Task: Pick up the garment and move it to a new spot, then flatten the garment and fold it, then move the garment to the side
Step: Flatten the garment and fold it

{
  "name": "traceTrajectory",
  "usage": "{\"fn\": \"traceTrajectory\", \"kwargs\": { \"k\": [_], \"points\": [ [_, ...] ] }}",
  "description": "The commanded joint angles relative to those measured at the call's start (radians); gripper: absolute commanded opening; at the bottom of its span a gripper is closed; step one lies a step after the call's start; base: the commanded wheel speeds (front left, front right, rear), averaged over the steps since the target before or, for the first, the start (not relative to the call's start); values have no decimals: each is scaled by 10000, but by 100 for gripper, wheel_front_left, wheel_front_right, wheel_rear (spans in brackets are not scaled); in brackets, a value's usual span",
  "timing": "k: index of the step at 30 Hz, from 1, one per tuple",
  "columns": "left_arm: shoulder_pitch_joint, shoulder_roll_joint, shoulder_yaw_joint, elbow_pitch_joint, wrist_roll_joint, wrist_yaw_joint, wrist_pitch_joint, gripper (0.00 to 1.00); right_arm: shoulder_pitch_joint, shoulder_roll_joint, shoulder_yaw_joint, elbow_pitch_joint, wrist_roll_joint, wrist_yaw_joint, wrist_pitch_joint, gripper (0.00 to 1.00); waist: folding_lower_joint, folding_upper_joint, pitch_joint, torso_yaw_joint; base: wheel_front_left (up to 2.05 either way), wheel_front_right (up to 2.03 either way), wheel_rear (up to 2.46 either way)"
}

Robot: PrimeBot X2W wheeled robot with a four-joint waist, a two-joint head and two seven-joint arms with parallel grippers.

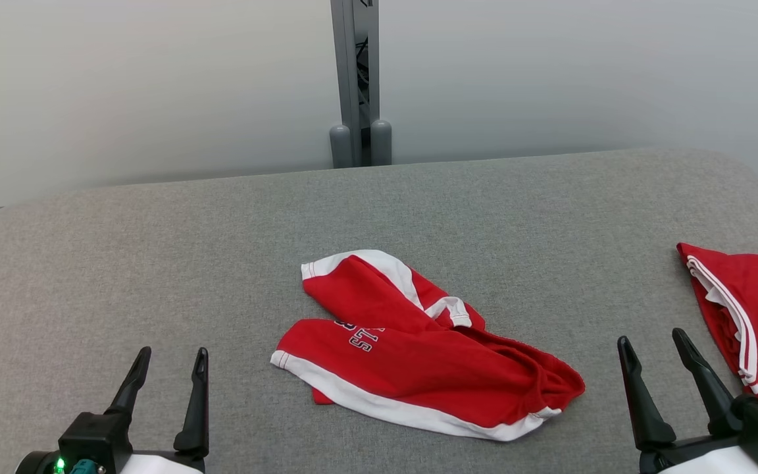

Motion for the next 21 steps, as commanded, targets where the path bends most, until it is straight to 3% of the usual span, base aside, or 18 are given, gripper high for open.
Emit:
{"fn": "traceTrajectory", "kwargs": {
  "k": [1, 12, 15, 21],
  "points": [
    [-66, 26, 3, 41, -25, -51, -4, 100, 36, 3, -4, -88, -79, 0, -6, 100, 0, 0, 1, 2, 0, 0, 0],
    [-638, 86, -175, 137, -78, -308, 71, 100, -62, 18, 72, -11, -66, 0, 1, 100, 0, 0, 83, -7, 0, 0, 0],
    [-1257, 190, -344, 213, -72, -654, 337, 100, -166, 17, 142, -2, -35, 0, 23, 100, 0, 0, 191, -50, 0, 0, 0],
    [-2813, 32, -1006, 1833, -614, -1624, 2005, 100, -474, 17, 456, 92, -43, 0, 30, 100, 0, 0, 700, -419, 0, 0, 0]
  ]
}}
